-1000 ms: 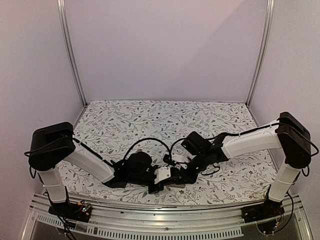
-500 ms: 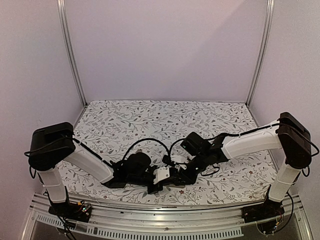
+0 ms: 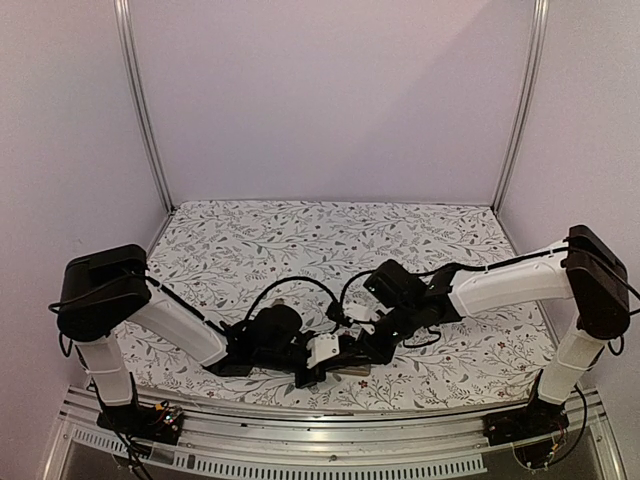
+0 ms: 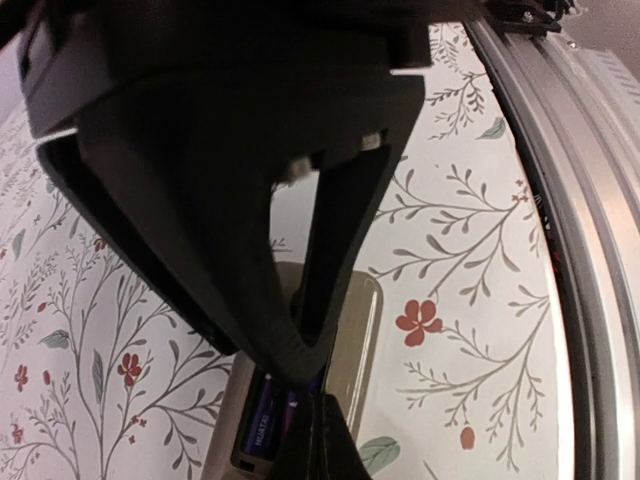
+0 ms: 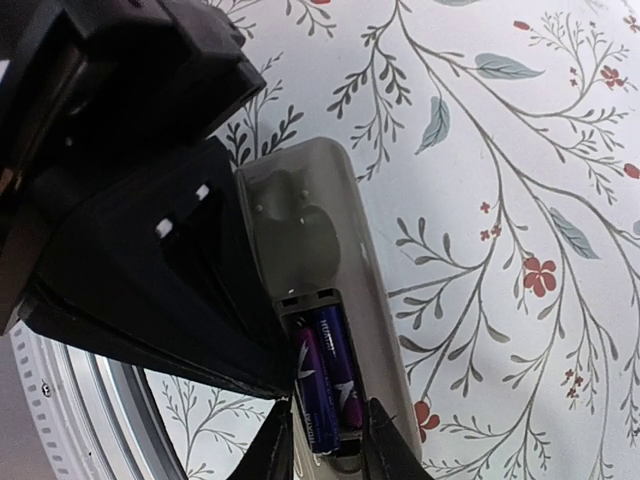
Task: Load the batteries into the remote control
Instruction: Place the battery in the battery compartment, then load the battery into the battery compartment.
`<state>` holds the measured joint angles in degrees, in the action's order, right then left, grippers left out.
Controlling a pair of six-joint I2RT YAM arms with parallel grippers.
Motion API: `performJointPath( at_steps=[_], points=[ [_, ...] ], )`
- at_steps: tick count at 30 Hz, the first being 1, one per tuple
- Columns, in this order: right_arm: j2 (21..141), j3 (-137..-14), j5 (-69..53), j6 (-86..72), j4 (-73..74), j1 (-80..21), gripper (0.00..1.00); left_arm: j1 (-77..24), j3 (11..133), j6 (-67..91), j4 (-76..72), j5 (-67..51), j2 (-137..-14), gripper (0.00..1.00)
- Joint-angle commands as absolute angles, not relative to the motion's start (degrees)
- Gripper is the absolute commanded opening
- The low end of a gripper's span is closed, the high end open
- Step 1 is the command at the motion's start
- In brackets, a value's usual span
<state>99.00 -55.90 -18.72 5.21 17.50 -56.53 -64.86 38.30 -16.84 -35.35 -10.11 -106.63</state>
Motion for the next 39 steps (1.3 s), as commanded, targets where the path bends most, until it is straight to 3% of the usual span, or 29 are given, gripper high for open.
performJointPath(
  at_steps=[1,10,19,23,31,39],
  points=[
    [96.8,-55.3,-17.8,5.1,16.3,-56.1,0.24,-63.7,36.4,-16.4,-27.1,-8.0,-109.7,0.00],
    [92.6,-51.0,-18.8,1.2,17.4,-54.1,0.24,-63.6,36.1,-16.4,-27.2,-8.5,-109.0,0.00],
    [86.6,-44.6,-17.6,-22.4,12.8,-53.6,0.17,-63.6,36.2,-16.2,-27.0,-8.7,-108.8,0.00],
    [85.3,-44.2,-14.6,-30.4,11.1,-55.2,0.20,-63.6,36.0,-16.1,-26.9,-8.9,-108.4,0.00],
    [88.8,-44.8,-16.1,-44.7,7.6,-55.9,0.16,-63.7,35.9,-16.2,-27.0,-9.0,-107.9,0.00],
    [94.6,-48.3,-16.9,-46.7,8.8,-56.5,0.13,-63.6,35.7,-16.2,-27.2,-9.2,-107.7,0.00]
  ],
)
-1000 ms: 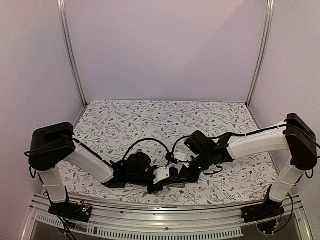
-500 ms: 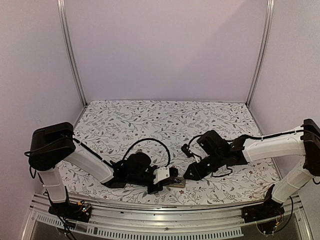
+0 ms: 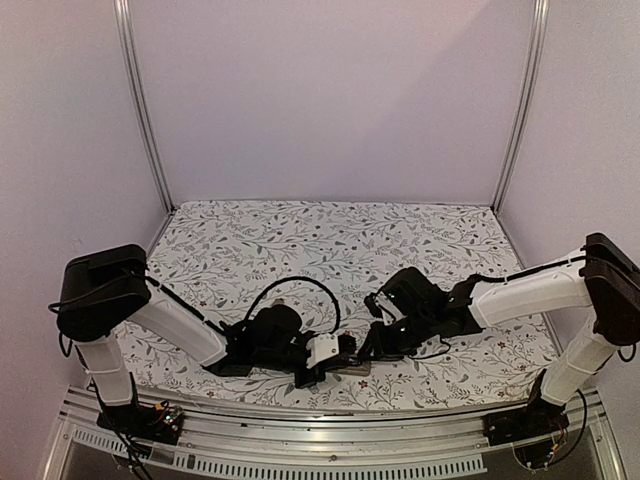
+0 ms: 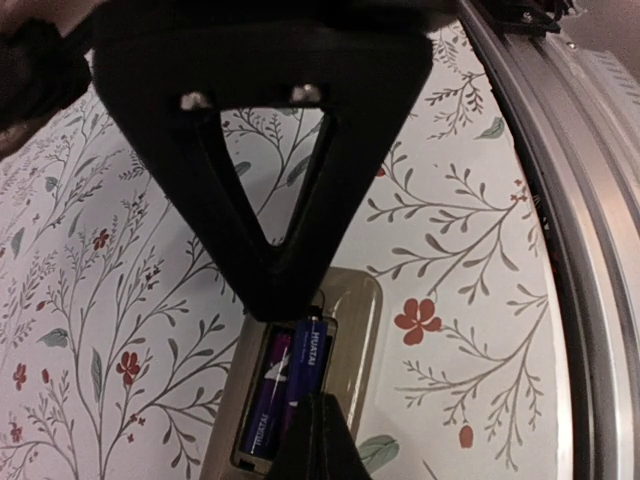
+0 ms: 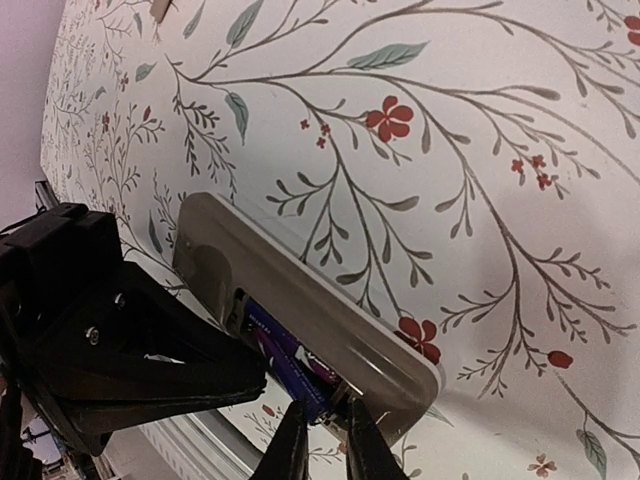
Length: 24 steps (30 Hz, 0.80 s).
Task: Load the batteries into the remote control
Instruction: Load the battery into the battery compartment.
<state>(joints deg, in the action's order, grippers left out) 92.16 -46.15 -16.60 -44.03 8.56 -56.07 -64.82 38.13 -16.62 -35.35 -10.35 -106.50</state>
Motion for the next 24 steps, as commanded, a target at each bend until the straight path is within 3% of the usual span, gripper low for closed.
performJointPath(
  at_steps=[1,9,17,24],
  points=[
    [94.9,-48.7,-16.5,-46.8,9.7,-56.6,0.12,-63.7,35.8,-16.2,-27.2,-9.3,-107.6,0.00],
    [95.3,-50.0,-17.2,-46.8,12.9,-57.0,0.07,-63.7,35.8,-16.2,-27.7,-9.6,-107.6,0.00],
    [95.1,-50.9,-16.9,-48.0,14.7,-57.9,0.15,-63.7,35.6,-16.2,-28.2,-9.7,-107.7,0.00],
    [97.1,-51.2,-16.7,-47.7,14.7,-58.3,0.08,-63.6,35.5,-16.1,-28.3,-9.9,-107.8,0.00]
  ],
)
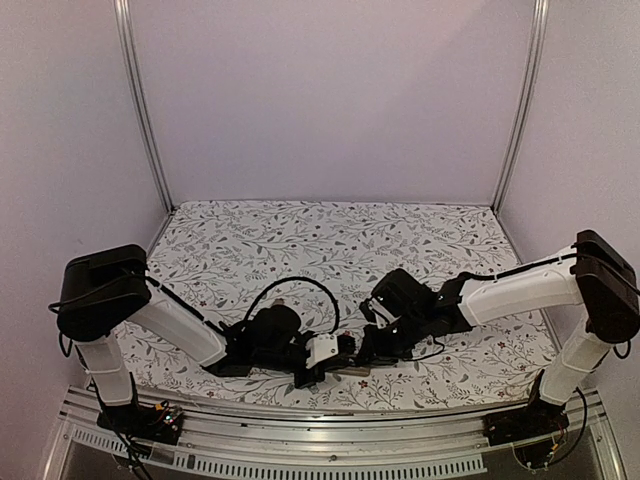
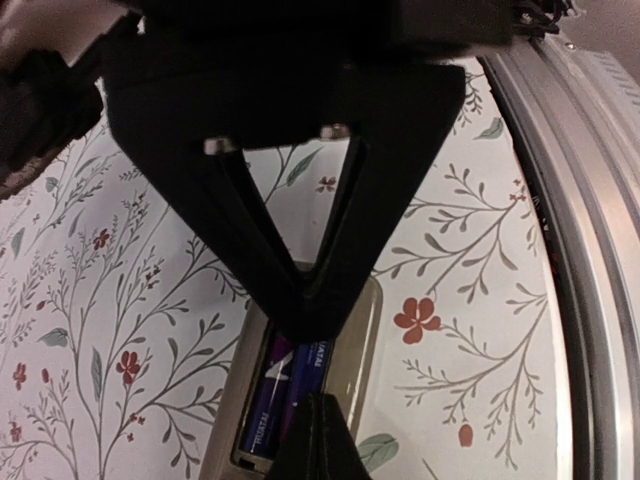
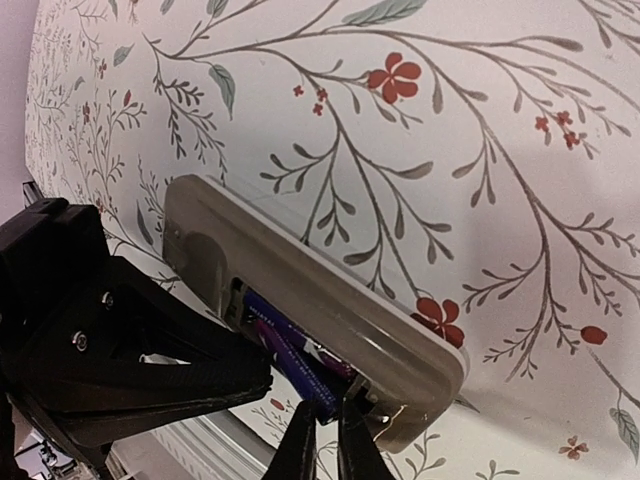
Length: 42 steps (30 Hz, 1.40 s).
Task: Load the batteries into the remote control
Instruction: Load the battery into the battery compartment.
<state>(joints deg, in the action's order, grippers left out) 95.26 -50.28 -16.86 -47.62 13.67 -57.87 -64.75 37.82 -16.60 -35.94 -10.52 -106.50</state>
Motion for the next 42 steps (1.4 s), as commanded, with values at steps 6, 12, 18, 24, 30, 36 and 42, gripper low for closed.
performJointPath(
  at_steps=[6,12,18,24,30,36,42],
  points=[
    [98.0,-51.0,-16.0,-47.5,14.5,-58.3,0.04,-63.7,35.4,-16.2,-28.3,-10.1,-107.6,0.00],
    [98.7,-50.6,-16.8,-47.7,14.6,-58.8,0.00,-63.7,35.3,-15.8,-28.3,-9.9,-107.4,0.00],
    [100.7,-49.3,-17.0,-47.8,14.7,-60.1,0.00,-63.7,35.1,-15.9,-28.5,-10.0,-106.3,0.00],
    [103.3,-49.8,-15.4,-47.4,15.1,-60.1,0.00,-63.7,35.7,-15.9,-27.6,-10.4,-106.7,0.00],
    [103.7,-47.8,-13.4,-48.0,17.1,-60.1,0.00,-63.6,35.6,-15.8,-28.4,-10.7,-104.9,0.01],
    [104.2,-54.4,-5.0,-44.9,27.9,-60.7,0.00,-63.3,33.7,-14.1,-30.3,-10.2,-96.0,0.11],
    [106.4,-56.4,-3.0,-42.9,30.2,-61.3,0.01,-62.1,30.2,-9.3,-30.4,-6.3,-86.4,0.25]
  ],
)
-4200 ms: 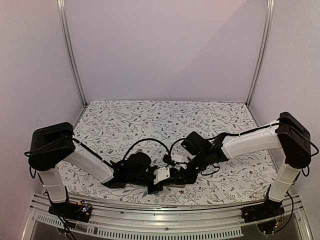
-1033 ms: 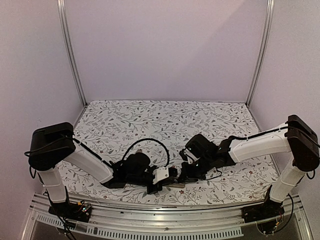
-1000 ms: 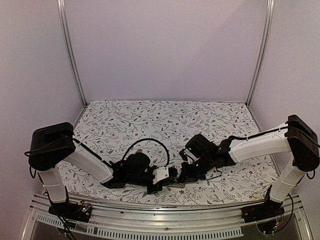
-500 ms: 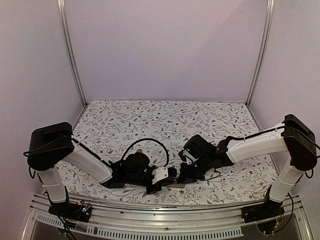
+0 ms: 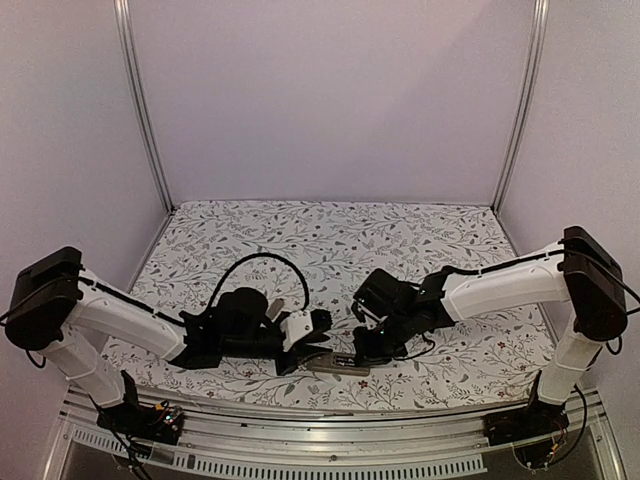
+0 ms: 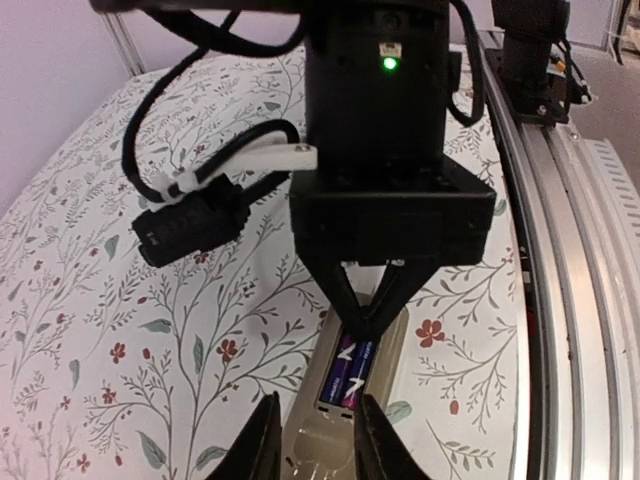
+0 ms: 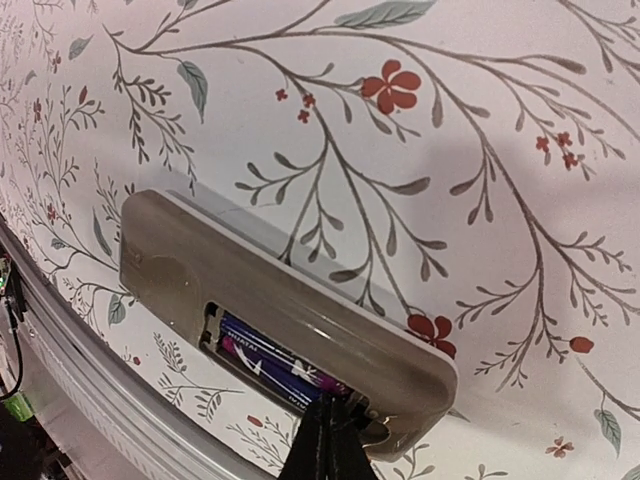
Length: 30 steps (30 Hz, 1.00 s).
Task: Load the batteries into the remote control
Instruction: Load the battery into the battery compartment.
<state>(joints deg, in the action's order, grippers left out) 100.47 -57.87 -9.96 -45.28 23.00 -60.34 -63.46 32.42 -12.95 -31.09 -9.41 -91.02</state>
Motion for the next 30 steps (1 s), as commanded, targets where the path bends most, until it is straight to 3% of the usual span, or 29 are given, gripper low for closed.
performJointPath(
  at_steps=[1,9,21,24,27,30],
  points=[
    [107.0,-57.0,-2.3,-42.7,30.7,-61.6,0.03,-62.0,29.4,-8.7,-30.4,-5.5,-85.5,0.26],
    [114.6,-65.5,4.8,-39.9,38.9,-65.6,0.07,-62.0,25.6,-6.6,-32.5,-3.5,-82.0,0.26],
    [106.7,-67.1,0.7,-35.8,31.5,-64.9,0.10,-60.3,20.5,-4.2,-36.9,-0.2,-72.7,0.31],
    [103.3,-67.7,-3.2,-32.0,26.0,-64.4,0.13,-59.2,20.2,-2.3,-36.9,4.4,-71.0,0.41],
    [98.9,-67.2,-6.5,-28.1,19.7,-63.7,0.20,-56.0,21.9,2.0,-33.8,8.6,-71.5,0.57],
    [94.6,-65.0,-7.0,-26.6,16.4,-62.1,0.43,-50.8,28.5,8.3,-22.4,11.7,-76.0,0.72]
  ],
)
